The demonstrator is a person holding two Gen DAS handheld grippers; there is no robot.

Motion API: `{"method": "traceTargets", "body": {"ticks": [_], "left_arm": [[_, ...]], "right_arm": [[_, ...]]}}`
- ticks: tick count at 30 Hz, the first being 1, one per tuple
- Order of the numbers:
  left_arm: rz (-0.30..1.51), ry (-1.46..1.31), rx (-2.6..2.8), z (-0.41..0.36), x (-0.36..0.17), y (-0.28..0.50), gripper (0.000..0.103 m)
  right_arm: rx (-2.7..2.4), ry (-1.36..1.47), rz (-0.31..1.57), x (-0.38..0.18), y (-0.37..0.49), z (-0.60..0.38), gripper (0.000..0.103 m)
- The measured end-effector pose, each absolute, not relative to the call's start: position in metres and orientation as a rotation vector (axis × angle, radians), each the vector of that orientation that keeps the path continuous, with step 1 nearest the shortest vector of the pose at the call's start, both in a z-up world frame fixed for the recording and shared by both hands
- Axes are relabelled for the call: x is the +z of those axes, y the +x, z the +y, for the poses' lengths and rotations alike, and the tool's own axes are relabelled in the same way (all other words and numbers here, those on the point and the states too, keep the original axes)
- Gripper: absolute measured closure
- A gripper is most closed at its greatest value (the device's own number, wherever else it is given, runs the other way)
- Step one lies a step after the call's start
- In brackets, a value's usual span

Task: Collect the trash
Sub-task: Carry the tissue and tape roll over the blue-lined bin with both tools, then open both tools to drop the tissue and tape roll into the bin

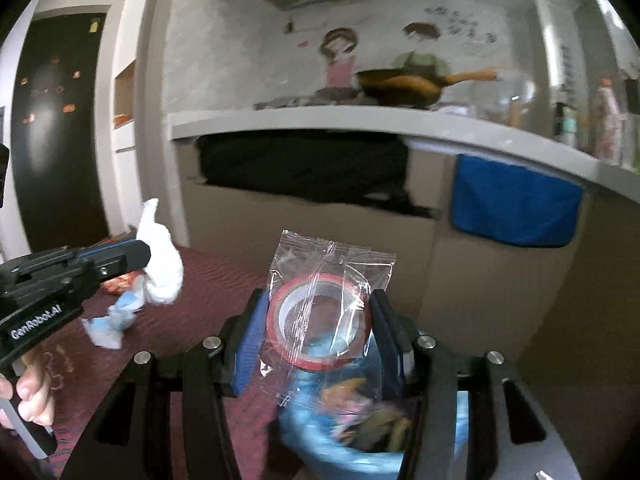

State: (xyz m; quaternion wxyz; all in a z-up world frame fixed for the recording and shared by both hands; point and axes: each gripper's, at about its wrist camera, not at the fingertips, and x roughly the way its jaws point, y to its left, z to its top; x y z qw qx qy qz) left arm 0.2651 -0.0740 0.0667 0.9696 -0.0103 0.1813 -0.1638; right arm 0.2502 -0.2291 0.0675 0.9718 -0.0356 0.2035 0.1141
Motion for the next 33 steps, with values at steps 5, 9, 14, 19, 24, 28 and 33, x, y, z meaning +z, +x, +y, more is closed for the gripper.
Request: {"method": "traceTargets", "body": {"ticks": [5,9,14,19,24,28,33], "left_arm": [[0.363,-0.005,-0.381,-0.111,0.06,0.278,0.099],[0.381,-0.001,-0.411,-0.135,0.048,0.291,0.099],[0.414,0.002,-0.43,-0.155,0.032,0.307,0.099],[0.468,0.006,-0.432,-0.167,0.011,0.325,0.099],[0.502,-0.001,-0.433,-0.171,-0.005,0.339,0.099],[0.521,-0.005,-0.442,-0.173,-0.014,0.347,0.099],[0.565,-0.013,-0.461,-0.173,-0.029,0.352,0.099]], "right_arm": [[0.16,-0.07,0.381,0.072,0.247,-0.261,0.055],[0.119,-0.062,0.388,0.067,0.251,-0.284,0.055],[0.084,-0.05,0.4,0.057,0.261,-0.301,0.055],[0.071,-0.027,0.421,0.041,0.272,-0.315,0.055],[0.067,-0.004,0.454,0.024,0.285,-0.325,0.055],[0.072,0.01,0.475,0.012,0.291,-0.327,0.055],[0.085,0.032,0.516,-0.006,0.302,-0.329,0.055]]}}
